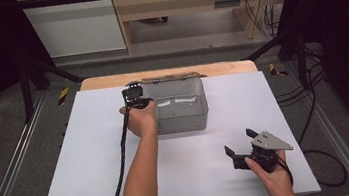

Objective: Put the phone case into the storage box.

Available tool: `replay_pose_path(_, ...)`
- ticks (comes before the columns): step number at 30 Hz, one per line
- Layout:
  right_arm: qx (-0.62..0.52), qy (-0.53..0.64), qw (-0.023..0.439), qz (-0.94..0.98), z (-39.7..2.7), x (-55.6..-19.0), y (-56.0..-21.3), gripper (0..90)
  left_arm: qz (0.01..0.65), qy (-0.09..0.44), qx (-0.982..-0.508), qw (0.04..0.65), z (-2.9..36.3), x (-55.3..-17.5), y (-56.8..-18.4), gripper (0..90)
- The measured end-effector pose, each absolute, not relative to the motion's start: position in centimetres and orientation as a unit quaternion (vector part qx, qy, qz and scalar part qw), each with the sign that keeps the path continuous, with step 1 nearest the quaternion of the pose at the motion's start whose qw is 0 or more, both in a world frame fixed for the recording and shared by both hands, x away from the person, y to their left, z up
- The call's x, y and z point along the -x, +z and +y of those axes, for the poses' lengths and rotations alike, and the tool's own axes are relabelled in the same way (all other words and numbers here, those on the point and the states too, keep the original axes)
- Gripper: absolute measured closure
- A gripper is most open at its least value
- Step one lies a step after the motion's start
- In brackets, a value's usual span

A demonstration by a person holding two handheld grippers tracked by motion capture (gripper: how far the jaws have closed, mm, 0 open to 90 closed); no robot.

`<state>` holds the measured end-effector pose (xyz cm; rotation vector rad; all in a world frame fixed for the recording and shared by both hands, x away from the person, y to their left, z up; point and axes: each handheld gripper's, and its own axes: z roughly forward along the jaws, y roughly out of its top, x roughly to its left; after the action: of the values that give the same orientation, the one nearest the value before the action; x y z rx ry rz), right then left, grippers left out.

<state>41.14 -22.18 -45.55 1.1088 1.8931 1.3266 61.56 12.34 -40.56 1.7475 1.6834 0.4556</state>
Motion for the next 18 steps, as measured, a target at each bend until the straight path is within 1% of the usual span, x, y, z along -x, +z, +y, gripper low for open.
replay_pose_path(6,-0.414,0.495,0.283,0.709,-22.1,-41.2,-45.6,5.1,0.640,0.178,-0.670,0.331,12.2,-61.5,-40.5,73.5)
replay_pose_path(10,-0.414,0.495,0.284,0.709,-22.1,-41.2,-45.6,5.1,0.636,0.187,-0.668,0.338,11.9,-61.2,-40.2,67.8)
replay_pose_path(18,-0.412,0.495,0.284,0.710,-21.9,-41.2,-45.6,5.1,0.612,0.200,-0.672,0.366,11.9,-60.3,-38.7,62.5)
